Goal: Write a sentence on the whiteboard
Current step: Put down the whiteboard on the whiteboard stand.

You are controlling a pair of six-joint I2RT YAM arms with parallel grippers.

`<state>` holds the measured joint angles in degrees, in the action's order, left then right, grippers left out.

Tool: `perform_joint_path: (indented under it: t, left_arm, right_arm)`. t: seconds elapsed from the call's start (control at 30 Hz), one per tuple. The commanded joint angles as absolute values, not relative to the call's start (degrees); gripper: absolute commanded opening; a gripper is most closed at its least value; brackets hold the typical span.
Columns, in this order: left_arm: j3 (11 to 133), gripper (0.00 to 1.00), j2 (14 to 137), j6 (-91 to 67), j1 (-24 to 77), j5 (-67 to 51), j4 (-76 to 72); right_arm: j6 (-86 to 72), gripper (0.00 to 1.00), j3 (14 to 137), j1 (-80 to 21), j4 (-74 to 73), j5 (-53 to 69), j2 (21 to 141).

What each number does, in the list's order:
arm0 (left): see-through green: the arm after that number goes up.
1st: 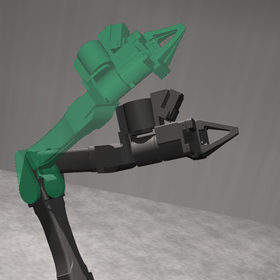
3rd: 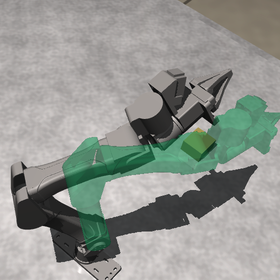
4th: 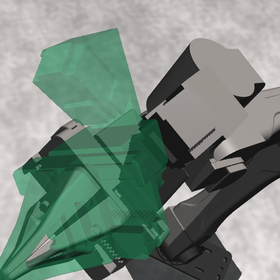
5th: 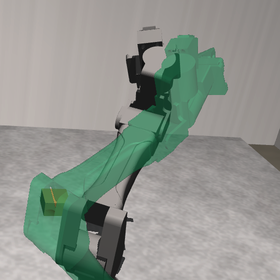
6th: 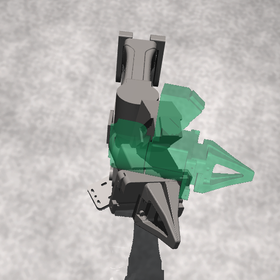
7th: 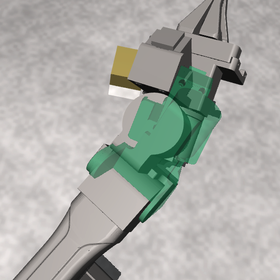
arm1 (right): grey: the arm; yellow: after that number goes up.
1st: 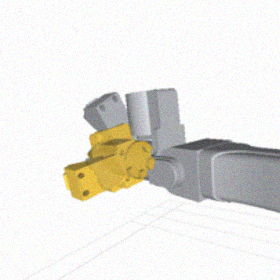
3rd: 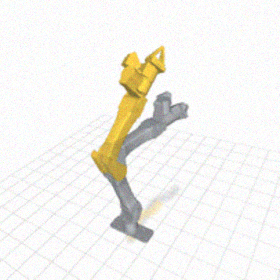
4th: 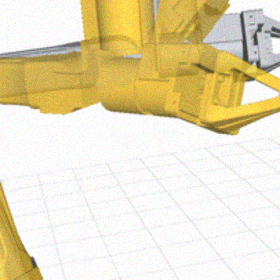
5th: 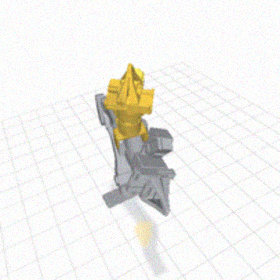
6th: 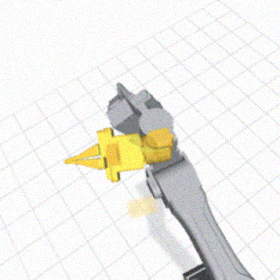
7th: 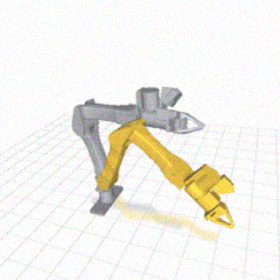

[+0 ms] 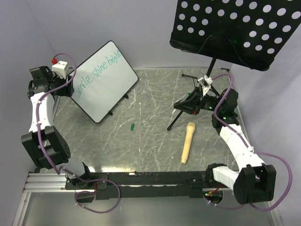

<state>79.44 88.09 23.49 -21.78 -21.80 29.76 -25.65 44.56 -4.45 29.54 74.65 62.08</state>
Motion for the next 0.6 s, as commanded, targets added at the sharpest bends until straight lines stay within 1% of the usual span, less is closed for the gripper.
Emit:
perform_joint_path:
  t: [0.0,0.33,0.4,0.43,0.57]
  left_arm:
    - [79.9,0.69,88.2,24.6,-22.0,-21.1,25.9]
    - [78.9,0.69,87.6,24.6,-22.1,-20.0,25.6]
    - [79.0,0.7,87.1,24.1,-22.3,-19.4,25.2]
    - [78.8,0.76,86.6,23.5,-22.6,-19.2,24.6]
    - [78.5,0.77,85.1,22.5,-23.2,-19.9,23.6]
  right_arm:
    - [-24.6,0.0,44.5,-4.0,31.5,75.4,62.2]
    - [-24.7,0.0,44.5,-4.0,31.6,75.3,62.1]
    - [-24.8,0.0,44.5,-4.0,31.6,75.4,62.1]
    - [-24.8,0.0,44.5,-4.0,31.6,75.3,62.1]
    - [-24.3,0.0,44.5,-4.0,31.0,75.1,61.8]
